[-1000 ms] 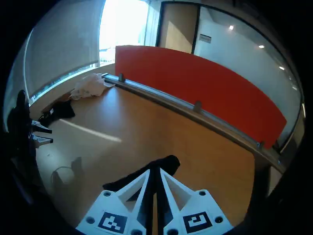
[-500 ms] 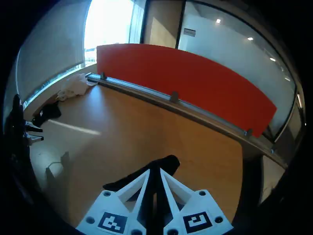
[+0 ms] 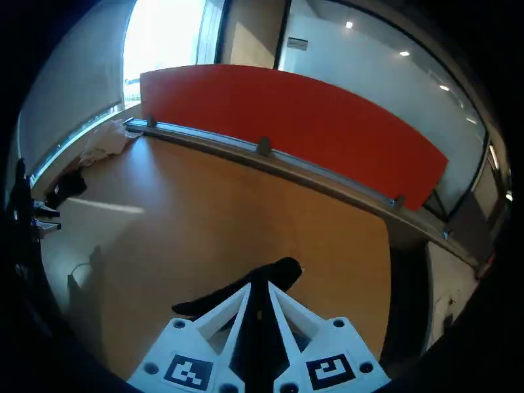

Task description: Fold towel

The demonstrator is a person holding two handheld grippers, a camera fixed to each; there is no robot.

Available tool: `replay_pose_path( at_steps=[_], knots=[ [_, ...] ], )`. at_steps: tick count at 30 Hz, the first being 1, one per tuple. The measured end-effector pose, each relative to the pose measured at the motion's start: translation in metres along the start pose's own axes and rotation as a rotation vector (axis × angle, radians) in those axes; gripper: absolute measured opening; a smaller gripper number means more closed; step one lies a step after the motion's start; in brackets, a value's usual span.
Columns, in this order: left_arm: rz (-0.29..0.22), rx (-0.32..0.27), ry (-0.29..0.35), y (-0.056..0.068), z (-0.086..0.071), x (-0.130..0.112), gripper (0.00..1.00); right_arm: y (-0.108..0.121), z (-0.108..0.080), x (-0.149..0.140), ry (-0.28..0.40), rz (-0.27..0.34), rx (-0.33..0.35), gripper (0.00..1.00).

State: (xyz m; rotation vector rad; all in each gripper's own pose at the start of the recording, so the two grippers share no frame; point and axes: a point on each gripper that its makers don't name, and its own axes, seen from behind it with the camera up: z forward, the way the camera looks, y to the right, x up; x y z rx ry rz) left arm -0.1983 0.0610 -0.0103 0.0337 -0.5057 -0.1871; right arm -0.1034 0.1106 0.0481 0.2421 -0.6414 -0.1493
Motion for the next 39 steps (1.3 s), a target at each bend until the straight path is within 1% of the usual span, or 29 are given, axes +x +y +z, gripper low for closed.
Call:
replay_pose_path(
  at_steps=[13,18,29,39],
  knots=[
    [0.011,-0.006,-0.003,0.006,0.0,0.0,0.85,0.014,-0.014,-0.028,-0.024,0.035,-0.027,0.03],
    [0.014,-0.009,-0.004,0.008,-0.001,-0.002,0.85,0.018,-0.023,-0.047,-0.044,0.045,-0.043,0.03],
    [0.027,-0.017,-0.006,0.01,-0.002,-0.004,0.85,0.032,-0.042,-0.092,-0.088,0.095,-0.084,0.03],
    [0.035,-0.02,-0.008,0.011,-0.005,-0.006,0.85,0.035,-0.05,-0.13,-0.123,0.122,-0.114,0.03]
  ],
)
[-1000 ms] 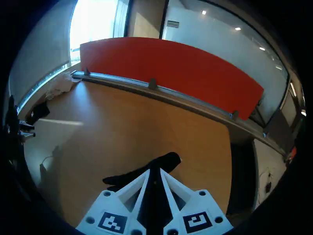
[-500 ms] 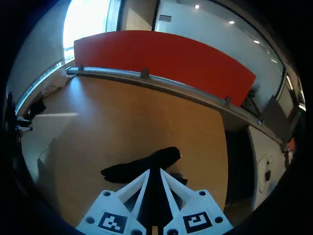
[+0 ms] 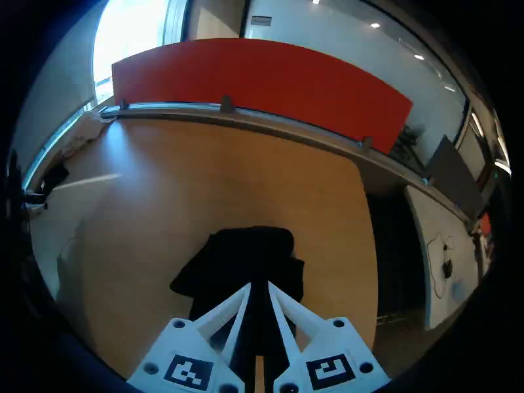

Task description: Fold towel

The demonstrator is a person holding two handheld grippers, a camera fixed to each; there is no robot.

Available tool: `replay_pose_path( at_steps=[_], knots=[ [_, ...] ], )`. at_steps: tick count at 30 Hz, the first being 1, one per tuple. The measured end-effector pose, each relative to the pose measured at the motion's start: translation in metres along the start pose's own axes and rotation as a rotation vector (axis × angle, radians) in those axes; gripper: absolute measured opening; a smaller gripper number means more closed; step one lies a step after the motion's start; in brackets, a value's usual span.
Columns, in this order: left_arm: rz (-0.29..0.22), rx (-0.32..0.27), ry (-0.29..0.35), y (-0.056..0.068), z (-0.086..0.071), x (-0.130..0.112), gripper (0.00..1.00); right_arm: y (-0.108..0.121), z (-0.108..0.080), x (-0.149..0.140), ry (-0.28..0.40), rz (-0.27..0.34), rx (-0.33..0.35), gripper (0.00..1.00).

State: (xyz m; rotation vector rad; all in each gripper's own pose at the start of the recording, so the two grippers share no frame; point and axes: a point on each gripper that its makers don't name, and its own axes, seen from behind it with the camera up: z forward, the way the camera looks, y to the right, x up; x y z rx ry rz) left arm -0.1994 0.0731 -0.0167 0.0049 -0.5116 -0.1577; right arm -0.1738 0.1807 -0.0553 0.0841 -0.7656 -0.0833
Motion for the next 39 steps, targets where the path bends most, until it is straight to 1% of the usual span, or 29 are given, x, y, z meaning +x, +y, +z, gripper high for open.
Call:
replay_pose_path(
  at_steps=[12,18,26,39],
  knots=[
    [0.01,0.001,-0.004,0.001,-0.003,-0.003,0.85,0.011,0.004,-0.039,-0.049,0.013,-0.035,0.03],
    [0.016,0.002,-0.006,0.003,-0.004,-0.004,0.85,0.017,0.006,-0.061,-0.082,0.03,-0.046,0.03],
    [0.026,0.007,-0.012,0.004,-0.005,-0.005,0.85,0.024,0.016,-0.088,-0.119,0.062,-0.054,0.03],
    [0.035,0.02,-0.016,0.005,-0.009,-0.006,0.85,0.032,0.033,-0.124,-0.163,0.122,-0.057,0.03]
  ],
)
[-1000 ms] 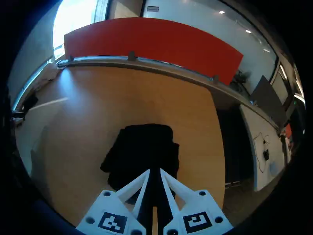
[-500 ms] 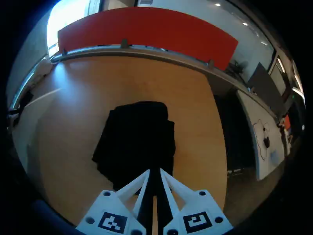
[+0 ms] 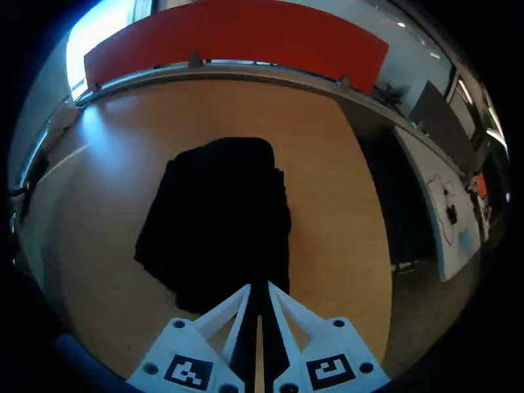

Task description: Fold towel

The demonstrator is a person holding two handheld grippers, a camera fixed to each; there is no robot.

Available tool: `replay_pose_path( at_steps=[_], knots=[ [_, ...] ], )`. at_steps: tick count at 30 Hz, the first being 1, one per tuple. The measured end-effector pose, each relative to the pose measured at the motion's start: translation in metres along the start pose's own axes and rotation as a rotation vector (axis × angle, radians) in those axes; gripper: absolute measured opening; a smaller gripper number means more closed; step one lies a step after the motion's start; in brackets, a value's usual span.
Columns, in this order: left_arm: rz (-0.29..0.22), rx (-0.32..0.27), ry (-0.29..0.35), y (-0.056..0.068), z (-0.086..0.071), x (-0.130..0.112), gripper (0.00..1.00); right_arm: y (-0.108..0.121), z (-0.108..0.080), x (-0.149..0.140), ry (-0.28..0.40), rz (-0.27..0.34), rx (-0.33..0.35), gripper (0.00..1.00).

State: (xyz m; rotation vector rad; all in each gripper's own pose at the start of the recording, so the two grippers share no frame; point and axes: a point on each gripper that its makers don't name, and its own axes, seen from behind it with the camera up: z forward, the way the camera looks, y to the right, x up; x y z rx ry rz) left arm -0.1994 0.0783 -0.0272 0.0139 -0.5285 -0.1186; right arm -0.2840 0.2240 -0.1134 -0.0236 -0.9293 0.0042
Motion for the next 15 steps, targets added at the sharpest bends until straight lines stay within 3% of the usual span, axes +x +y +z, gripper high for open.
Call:
replay_pose_path(
  at_steps=[15],
  knots=[
    [0.004,0.008,-0.003,0.002,0.001,0.002,0.85,0.0,0.018,-0.015,-0.033,0.018,0.004,0.03]
  ],
)
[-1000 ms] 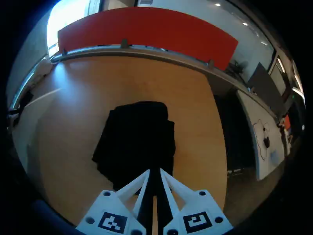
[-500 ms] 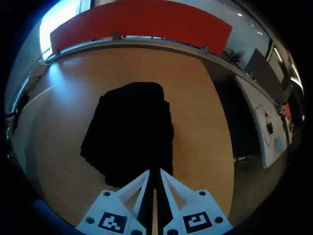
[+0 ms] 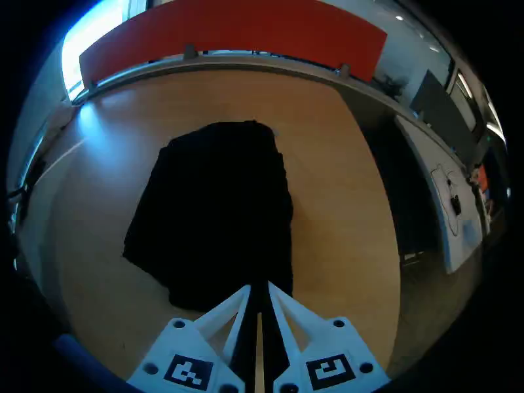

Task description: Fold towel

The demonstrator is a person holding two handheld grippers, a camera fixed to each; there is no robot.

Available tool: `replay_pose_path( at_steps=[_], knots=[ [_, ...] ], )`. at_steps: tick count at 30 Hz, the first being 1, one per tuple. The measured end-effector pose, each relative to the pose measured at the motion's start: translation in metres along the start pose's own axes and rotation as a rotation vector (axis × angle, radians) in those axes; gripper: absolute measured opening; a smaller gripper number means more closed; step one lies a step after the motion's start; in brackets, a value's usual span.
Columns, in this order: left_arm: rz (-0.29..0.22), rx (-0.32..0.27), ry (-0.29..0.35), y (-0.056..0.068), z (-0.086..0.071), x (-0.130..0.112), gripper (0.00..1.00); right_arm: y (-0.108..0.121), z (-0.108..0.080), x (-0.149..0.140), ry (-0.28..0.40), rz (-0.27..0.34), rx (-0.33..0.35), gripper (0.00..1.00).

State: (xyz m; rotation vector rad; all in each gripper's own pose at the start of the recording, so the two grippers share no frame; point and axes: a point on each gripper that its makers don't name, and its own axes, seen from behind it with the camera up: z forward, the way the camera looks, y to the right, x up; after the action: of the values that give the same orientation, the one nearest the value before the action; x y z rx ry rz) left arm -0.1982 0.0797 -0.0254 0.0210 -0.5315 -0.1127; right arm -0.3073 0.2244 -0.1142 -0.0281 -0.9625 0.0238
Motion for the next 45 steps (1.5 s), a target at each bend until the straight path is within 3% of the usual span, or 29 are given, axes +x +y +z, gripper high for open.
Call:
replay_pose_path(
  at_steps=[11,26,33,40,41,45],
  knots=[
    [-0.006,0.006,-0.006,-0.004,0.001,-0.002,0.85,-0.001,0.012,0.001,-0.001,0.031,-0.008,0.03],
    [-0.004,0.004,-0.004,-0.003,0.001,-0.002,0.85,-0.002,0.009,0.0,0.018,0.041,-0.018,0.07],
    [-0.015,0.005,0.0,-0.005,0.0,-0.003,0.85,-0.001,0.003,0.002,0.039,0.046,-0.026,0.21],
    [-0.014,0.002,0.005,-0.005,-0.001,-0.002,0.85,0.001,-0.004,0.003,0.055,0.047,-0.041,0.25],
    [-0.014,0.001,0.006,-0.005,-0.001,-0.002,0.85,0.002,-0.006,0.004,0.059,0.047,-0.044,0.28],
    [-0.017,-0.002,0.011,-0.005,-0.001,-0.001,0.84,0.003,-0.012,0.005,0.074,0.05,-0.06,0.54]
  ],
)
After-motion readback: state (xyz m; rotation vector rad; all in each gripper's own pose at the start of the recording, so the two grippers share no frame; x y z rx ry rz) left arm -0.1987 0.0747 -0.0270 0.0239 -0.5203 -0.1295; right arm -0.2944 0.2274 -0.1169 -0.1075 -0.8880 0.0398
